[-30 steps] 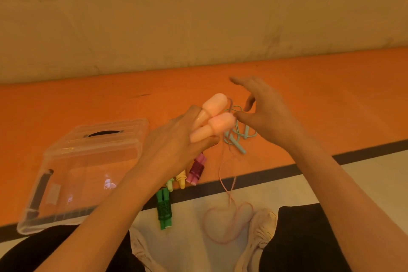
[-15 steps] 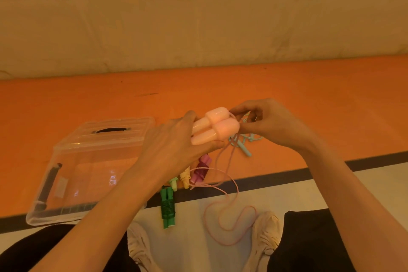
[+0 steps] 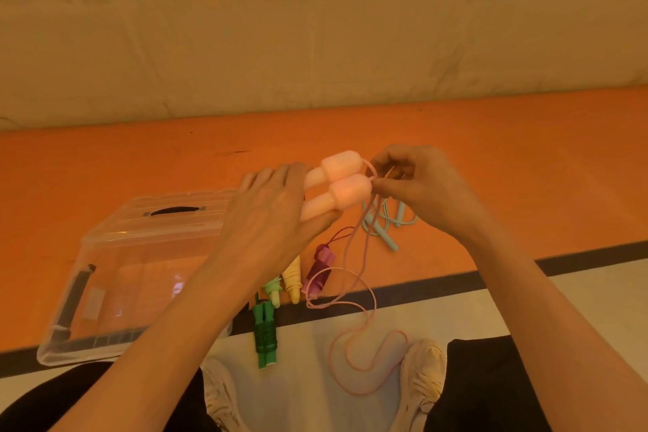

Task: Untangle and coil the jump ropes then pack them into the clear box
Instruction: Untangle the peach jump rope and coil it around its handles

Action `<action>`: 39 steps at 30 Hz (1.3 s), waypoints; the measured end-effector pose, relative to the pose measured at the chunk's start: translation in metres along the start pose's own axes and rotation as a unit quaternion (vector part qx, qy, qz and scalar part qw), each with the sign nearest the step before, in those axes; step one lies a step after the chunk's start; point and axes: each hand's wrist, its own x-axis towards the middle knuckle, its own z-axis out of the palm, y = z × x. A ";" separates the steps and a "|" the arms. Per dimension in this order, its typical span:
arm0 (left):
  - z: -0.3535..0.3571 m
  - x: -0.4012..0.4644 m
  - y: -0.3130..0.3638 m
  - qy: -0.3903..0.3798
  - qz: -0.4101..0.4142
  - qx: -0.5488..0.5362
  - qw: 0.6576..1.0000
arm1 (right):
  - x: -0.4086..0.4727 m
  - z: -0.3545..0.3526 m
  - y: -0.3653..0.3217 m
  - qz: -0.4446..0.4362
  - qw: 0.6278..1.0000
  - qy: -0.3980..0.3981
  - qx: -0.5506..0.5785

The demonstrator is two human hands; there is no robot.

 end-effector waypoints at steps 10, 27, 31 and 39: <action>-0.012 0.001 -0.006 -0.064 -0.040 0.011 0.997 | 0.001 0.007 0.003 -0.006 0.997 0.012 -0.071; -0.022 -0.001 -0.001 -0.213 -0.072 -0.223 0.949 | 0.000 -0.001 0.009 -0.066 0.982 0.107 -0.139; -0.024 -0.002 -0.003 -0.222 -0.078 -0.213 0.948 | 0.001 0.000 0.009 -0.064 0.988 0.067 -0.121; -0.021 -0.002 -0.004 -0.225 -0.068 -0.239 0.942 | -0.002 0.000 0.004 -0.034 0.993 0.063 -0.094</action>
